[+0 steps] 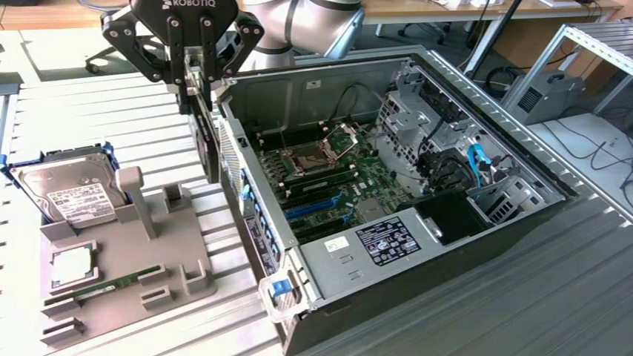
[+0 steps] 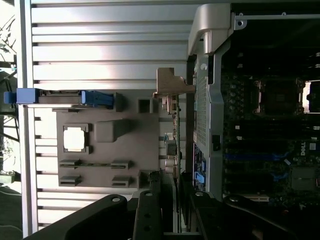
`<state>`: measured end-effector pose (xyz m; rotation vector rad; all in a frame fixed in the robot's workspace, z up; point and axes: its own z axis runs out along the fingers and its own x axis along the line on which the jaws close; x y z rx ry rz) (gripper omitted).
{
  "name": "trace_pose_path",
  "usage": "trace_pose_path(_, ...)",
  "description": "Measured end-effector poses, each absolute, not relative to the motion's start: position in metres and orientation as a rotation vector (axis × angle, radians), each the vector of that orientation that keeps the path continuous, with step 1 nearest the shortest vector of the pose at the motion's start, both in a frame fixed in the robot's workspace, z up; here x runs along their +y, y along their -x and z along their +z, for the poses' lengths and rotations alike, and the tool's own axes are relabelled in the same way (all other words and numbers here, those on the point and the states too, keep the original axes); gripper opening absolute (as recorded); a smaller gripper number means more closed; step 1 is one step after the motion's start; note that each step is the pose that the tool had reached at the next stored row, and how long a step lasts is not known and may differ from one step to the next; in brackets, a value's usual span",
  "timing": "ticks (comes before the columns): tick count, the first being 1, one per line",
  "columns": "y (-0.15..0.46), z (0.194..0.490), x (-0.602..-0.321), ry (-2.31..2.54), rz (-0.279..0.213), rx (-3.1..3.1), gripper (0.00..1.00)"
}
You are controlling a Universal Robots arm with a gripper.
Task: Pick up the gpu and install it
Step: 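Pick up the gpu and move the gpu toward the slot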
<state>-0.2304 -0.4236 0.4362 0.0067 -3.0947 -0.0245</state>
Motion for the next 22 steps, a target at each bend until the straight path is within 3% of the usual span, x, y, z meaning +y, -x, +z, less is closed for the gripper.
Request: trace_pose_path(22, 0.219, 0.436, -0.424, -0.007, -0.025, -3.095, 0.27)
